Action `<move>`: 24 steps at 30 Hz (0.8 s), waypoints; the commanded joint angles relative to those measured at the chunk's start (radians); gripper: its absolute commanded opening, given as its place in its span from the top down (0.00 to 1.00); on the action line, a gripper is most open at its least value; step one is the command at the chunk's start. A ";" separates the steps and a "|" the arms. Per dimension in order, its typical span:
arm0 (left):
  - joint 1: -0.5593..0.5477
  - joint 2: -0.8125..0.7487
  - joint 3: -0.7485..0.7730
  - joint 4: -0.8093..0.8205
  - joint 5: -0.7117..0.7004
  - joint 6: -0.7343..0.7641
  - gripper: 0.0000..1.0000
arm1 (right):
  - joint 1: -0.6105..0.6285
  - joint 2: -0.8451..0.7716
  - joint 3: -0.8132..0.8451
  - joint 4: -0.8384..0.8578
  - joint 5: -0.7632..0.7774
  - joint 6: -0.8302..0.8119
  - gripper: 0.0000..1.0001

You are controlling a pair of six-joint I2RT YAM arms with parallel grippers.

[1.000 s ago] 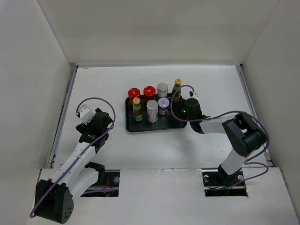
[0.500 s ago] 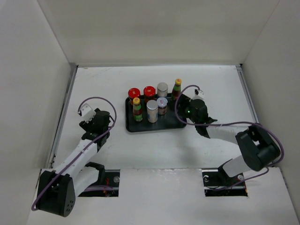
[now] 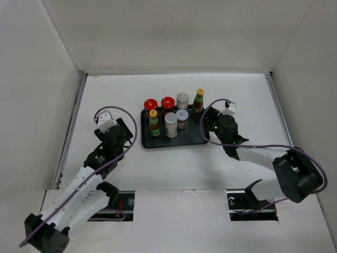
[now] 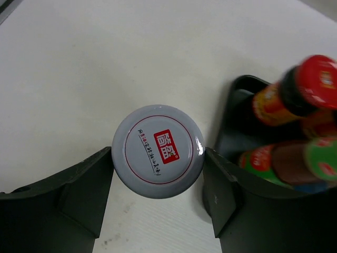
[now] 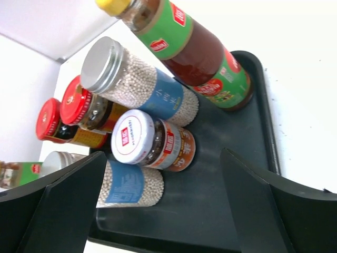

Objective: Organize the condiment bottles

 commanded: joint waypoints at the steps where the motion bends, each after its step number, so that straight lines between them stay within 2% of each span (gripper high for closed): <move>1: -0.109 -0.036 0.173 -0.023 -0.004 0.078 0.64 | 0.003 -0.029 -0.012 0.049 0.037 -0.020 0.03; 6: -0.289 -0.006 0.266 -0.167 0.048 0.090 0.64 | -0.014 -0.055 -0.031 0.049 0.091 -0.028 0.00; 13: -0.568 0.131 0.330 -0.139 0.137 0.118 0.64 | -0.037 -0.134 -0.078 0.049 0.174 -0.031 0.00; 18: -0.685 0.270 0.351 0.112 0.173 0.176 0.64 | -0.054 -0.206 -0.127 0.050 0.296 -0.026 0.00; 24: -0.671 0.552 0.436 0.429 0.265 0.259 0.64 | -0.103 -0.234 -0.147 0.038 0.317 -0.012 0.00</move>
